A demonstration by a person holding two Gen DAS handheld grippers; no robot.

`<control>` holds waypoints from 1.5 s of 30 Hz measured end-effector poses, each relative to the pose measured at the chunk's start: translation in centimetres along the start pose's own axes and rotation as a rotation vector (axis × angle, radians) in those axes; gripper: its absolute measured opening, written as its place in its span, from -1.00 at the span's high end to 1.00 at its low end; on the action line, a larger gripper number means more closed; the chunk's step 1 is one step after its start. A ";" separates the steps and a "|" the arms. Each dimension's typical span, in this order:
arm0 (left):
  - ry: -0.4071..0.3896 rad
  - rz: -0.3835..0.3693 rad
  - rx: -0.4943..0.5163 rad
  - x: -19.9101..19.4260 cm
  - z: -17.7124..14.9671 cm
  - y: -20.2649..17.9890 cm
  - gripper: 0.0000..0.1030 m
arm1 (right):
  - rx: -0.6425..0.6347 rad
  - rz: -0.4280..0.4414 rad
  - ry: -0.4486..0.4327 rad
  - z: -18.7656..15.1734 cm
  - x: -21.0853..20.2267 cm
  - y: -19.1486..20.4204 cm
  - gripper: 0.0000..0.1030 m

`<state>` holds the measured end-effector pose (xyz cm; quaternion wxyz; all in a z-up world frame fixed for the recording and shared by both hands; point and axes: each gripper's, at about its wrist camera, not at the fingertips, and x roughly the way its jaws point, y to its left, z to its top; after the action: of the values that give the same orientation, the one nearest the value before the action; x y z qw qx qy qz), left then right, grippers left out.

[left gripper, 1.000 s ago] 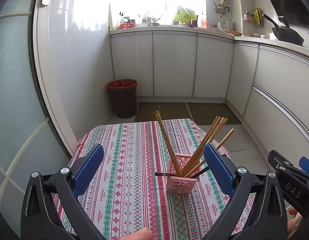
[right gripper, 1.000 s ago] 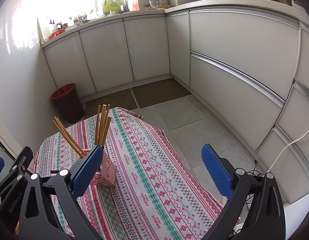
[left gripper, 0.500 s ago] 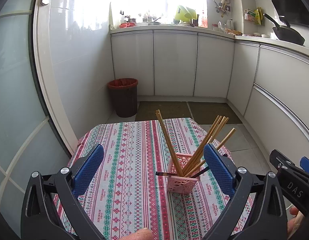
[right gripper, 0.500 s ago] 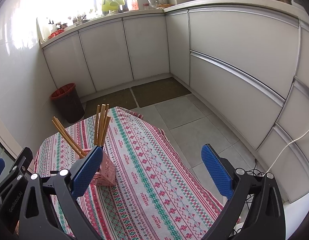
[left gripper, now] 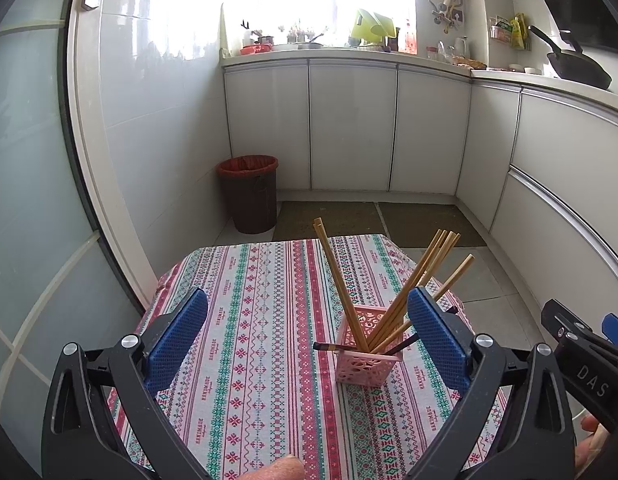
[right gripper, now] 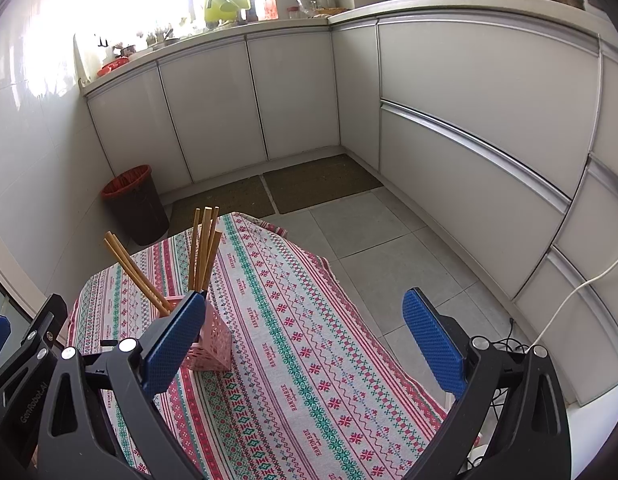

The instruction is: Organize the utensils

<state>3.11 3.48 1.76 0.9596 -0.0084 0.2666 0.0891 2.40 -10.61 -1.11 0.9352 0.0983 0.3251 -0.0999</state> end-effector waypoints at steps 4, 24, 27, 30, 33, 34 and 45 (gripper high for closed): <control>0.002 0.003 -0.001 0.1 0.0 0.1 -0.86 | -0.002 0.000 0.001 -0.1 0.1 0.0 -0.87; 0.006 0.013 0.002 0.2 -0.2 0.1 -0.86 | -0.004 0.002 0.004 -0.1 0.1 0.0 -0.87; 0.010 0.013 0.000 0.3 -0.3 0.1 -0.86 | -0.005 0.003 0.007 -0.1 0.2 -0.1 -0.87; 0.027 -0.031 0.003 0.5 -0.2 0.0 -0.86 | -0.010 0.004 0.013 -0.2 0.4 -0.1 -0.87; 0.023 -0.057 0.004 0.6 -0.5 0.0 -0.66 | -0.011 0.005 0.015 -0.2 0.4 -0.1 -0.87; 0.022 -0.057 0.009 0.7 -0.5 -0.1 -0.59 | -0.011 0.004 0.014 -0.2 0.4 -0.2 -0.87; -0.004 -0.033 0.009 -0.3 0.0 -0.3 -0.86 | -0.012 0.001 0.010 -0.1 0.4 -0.3 -0.87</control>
<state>2.92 3.11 1.84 0.9615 -0.0084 0.2652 0.0721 2.54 -10.90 -1.46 0.9342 0.0933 0.3302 -0.0973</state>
